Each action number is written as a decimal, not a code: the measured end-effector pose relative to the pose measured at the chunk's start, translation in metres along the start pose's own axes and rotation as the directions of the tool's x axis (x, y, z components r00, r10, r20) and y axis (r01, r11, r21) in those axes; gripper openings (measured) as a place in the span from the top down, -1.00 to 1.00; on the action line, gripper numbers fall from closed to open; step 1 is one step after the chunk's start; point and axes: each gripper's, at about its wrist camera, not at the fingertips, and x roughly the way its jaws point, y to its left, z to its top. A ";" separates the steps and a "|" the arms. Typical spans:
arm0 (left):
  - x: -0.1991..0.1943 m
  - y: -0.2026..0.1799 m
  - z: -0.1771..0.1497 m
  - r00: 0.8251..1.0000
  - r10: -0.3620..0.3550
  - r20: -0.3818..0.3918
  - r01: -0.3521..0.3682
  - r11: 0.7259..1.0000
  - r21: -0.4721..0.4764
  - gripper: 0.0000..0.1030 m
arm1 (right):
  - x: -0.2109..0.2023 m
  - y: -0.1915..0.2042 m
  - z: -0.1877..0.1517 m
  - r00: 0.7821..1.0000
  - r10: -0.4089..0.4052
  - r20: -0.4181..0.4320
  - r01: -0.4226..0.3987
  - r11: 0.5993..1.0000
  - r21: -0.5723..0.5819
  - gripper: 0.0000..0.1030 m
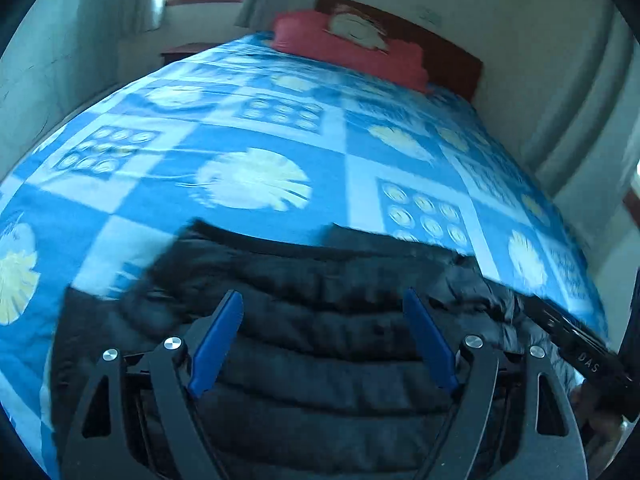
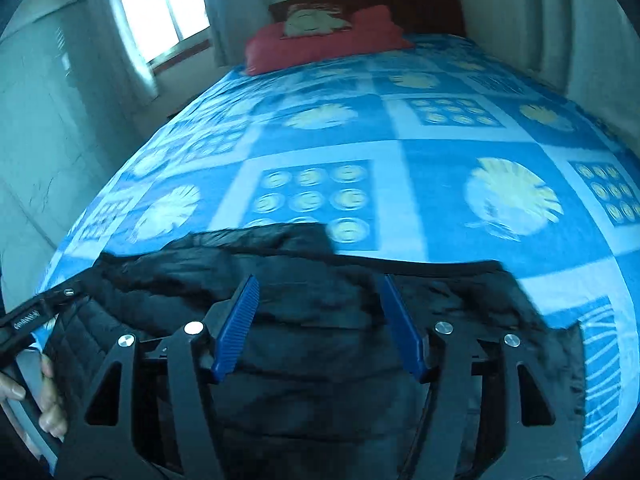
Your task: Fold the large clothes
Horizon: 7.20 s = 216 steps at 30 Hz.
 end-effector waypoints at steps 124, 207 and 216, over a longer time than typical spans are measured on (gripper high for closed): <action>-0.229 0.139 -0.247 0.992 0.106 -0.074 -0.120 0.969 -0.218 -0.34 | -0.271 -0.120 -0.283 0.984 -0.159 -0.076 0.175 0.934 0.311 -0.14; -0.147 -0.150 -0.110 0.968 -0.175 -0.179 0.216 0.945 0.245 0.56 | -0.234 -0.067 -0.203 0.983 -0.182 -0.007 0.181 0.978 0.105 -0.03; -0.106 -0.233 -0.150 0.942 -0.213 -0.261 0.291 0.903 0.316 0.56 | -0.265 -0.122 -0.223 0.959 -0.282 -0.018 0.280 0.940 0.194 -0.03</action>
